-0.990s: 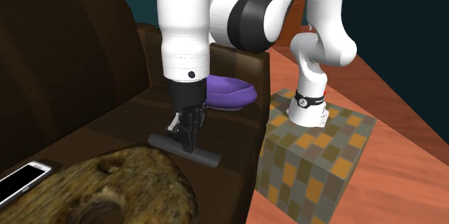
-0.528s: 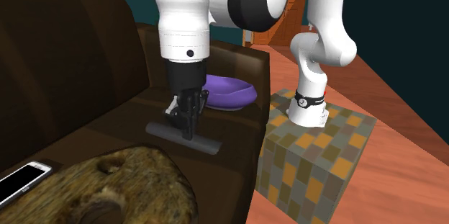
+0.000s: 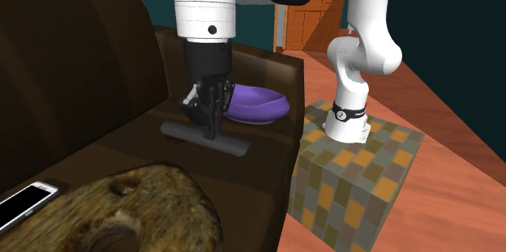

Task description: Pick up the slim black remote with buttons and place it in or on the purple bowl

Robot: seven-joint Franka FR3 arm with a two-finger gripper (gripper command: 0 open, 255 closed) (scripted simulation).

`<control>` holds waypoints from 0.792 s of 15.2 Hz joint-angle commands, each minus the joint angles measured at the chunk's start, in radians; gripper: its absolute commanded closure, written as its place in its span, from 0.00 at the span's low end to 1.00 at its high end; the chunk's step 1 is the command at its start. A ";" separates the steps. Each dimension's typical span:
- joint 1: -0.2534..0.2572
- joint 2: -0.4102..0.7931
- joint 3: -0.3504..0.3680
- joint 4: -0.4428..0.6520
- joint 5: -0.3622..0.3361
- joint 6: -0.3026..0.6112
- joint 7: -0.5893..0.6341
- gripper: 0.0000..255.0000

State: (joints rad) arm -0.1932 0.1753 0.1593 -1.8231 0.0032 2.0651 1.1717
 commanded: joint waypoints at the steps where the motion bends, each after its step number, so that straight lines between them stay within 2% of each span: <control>1: -0.002 -0.009 0.000 0.017 0.002 -0.026 -0.003 1.00; 8: -0.002 -0.025 0.000 0.082 0.004 -0.107 -0.002 1.00; 12: -0.039 -0.160 -0.024 -0.091 0.033 -0.069 -0.072 1.00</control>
State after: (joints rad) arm -0.2240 0.0456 0.1409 -1.8776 0.0299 1.9897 1.1159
